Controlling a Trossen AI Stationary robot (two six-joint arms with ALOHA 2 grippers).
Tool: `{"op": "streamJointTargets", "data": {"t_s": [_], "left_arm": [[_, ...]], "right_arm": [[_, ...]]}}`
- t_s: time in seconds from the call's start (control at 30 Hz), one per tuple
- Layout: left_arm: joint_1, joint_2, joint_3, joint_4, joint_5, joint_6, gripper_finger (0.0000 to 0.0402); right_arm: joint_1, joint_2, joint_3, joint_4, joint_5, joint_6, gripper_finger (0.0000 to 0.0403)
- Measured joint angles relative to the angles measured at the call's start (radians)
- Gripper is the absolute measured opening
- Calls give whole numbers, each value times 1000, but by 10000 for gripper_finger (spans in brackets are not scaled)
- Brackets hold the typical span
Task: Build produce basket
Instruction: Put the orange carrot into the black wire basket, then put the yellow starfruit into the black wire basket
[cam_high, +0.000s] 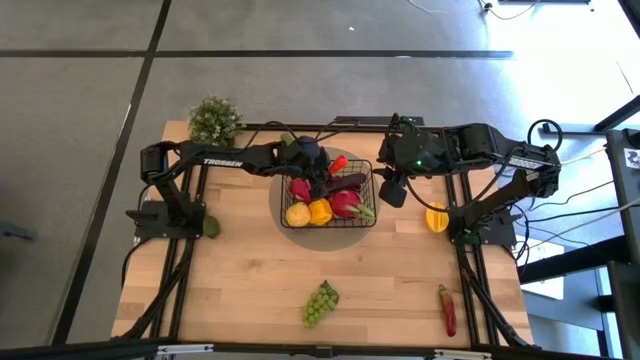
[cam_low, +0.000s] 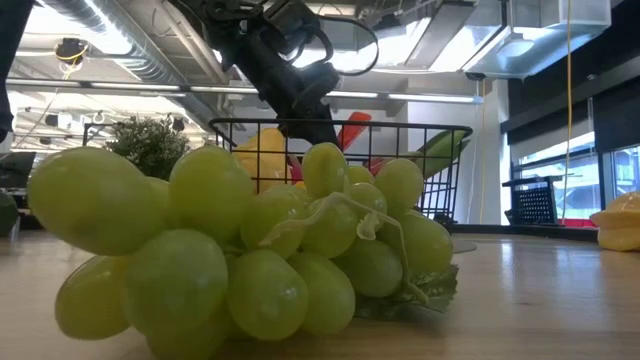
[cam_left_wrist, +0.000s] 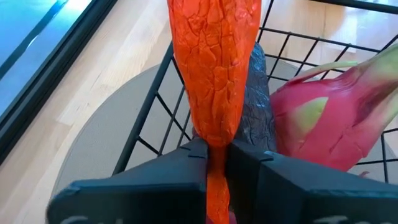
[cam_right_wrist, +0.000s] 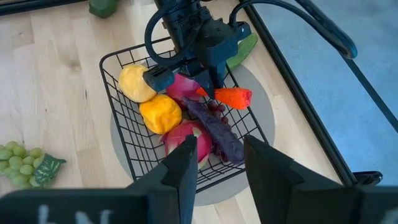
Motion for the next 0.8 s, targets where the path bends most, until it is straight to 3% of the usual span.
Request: {"op": "streamJointTargets", "data": {"t_s": [0.33, 0.63, 0.8], "left_arm": [[0, 0, 0, 1, 0, 6, 114], [-16, -80, 0, -51, 5, -25, 117], [-23, -209, 0, -276, 31, -281, 117]], "right_arm": [[0, 0, 0, 0, 0, 0, 122], [0, 0, 0, 0, 0, 2, 122], [0, 0, 0, 0, 0, 3, 122]]}}
